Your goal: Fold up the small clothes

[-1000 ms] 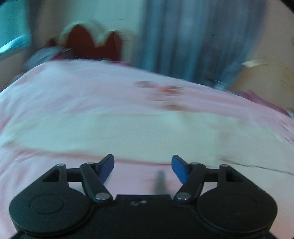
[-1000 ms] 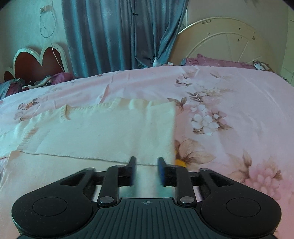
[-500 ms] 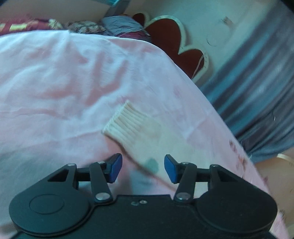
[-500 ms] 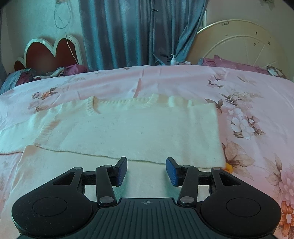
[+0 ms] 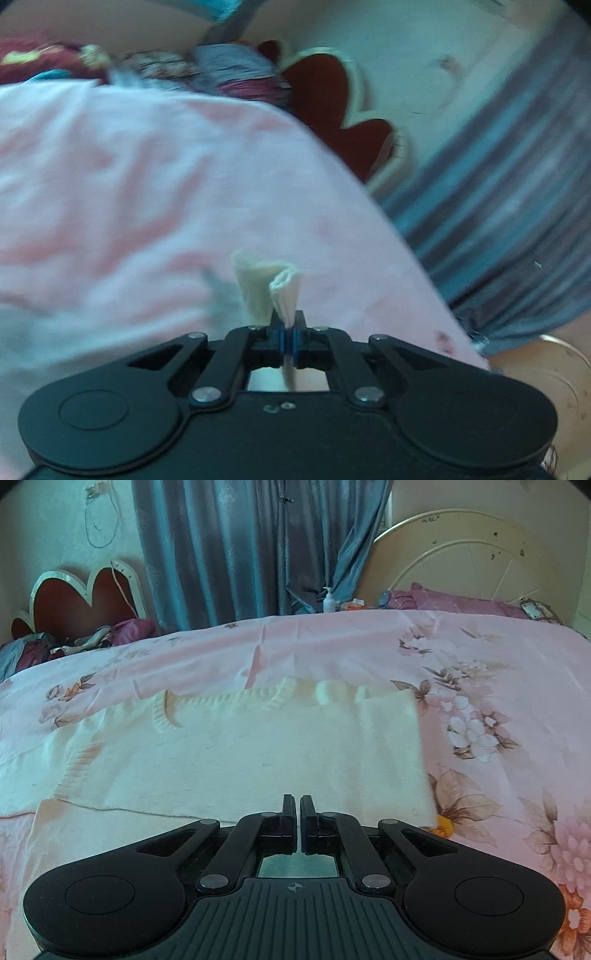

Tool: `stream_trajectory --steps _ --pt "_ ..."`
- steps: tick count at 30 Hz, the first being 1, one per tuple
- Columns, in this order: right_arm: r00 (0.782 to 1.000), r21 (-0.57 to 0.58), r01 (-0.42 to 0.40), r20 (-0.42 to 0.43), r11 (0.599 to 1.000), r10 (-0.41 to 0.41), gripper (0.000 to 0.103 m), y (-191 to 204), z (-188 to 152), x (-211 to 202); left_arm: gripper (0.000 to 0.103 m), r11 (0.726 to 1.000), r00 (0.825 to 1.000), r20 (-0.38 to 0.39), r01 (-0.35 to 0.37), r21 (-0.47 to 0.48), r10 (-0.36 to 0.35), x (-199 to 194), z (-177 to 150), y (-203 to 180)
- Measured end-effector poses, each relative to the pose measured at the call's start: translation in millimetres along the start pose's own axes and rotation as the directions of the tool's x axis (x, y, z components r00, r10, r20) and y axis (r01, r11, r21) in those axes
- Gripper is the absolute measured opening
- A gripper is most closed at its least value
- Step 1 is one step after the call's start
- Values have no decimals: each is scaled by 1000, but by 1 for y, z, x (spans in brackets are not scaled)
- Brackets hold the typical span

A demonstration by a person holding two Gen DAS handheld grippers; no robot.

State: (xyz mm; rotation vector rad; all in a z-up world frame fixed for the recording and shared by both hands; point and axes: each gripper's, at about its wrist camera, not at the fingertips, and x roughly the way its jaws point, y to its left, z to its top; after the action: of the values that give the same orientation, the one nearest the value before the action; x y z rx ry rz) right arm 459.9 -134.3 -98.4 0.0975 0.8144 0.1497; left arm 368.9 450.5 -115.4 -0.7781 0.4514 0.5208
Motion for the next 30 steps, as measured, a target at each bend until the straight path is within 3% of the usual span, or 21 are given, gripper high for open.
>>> stream_trajectory --steps 3,7,10,13,18,23,26,28,29,30 --pt "1000 18 6 6 1000 -6 3 -9 1 -3 3 991 995 -28 98 89 -96 3 -19 -55" --pt "1000 43 1 28 999 -2 3 -23 4 -8 3 947 973 -116 221 233 -198 6 -66 -137" --pt "999 69 -5 32 998 2 3 -35 5 -8 3 878 953 -206 287 382 -222 8 -113 -199" --pt "999 101 -16 36 995 13 3 -48 2 -8 3 779 929 -287 355 516 -232 9 -166 -253" --pt "999 159 -44 31 986 40 3 -66 -4 -10 3 650 900 -376 422 633 -218 10 -239 -310" --pt "996 192 -82 52 978 74 3 -79 1 -15 4 567 871 -454 473 674 -188 9 -299 -341" --pt "993 204 -110 68 973 98 3 -89 6 -21 7 539 834 -528 521 662 -158 15 -330 -350" --pt "990 219 -132 71 967 119 4 -94 8 -22 50 505 816 -556 551 664 -159 13 -347 -354" --pt "990 224 -140 60 965 129 4 -95 9 -21 64 488 811 -558 564 666 -176 6 -351 -356" --pt "990 226 -139 50 964 131 6 -95 10 -19 82 482 817 -550 558 675 -176 1 -352 -355"
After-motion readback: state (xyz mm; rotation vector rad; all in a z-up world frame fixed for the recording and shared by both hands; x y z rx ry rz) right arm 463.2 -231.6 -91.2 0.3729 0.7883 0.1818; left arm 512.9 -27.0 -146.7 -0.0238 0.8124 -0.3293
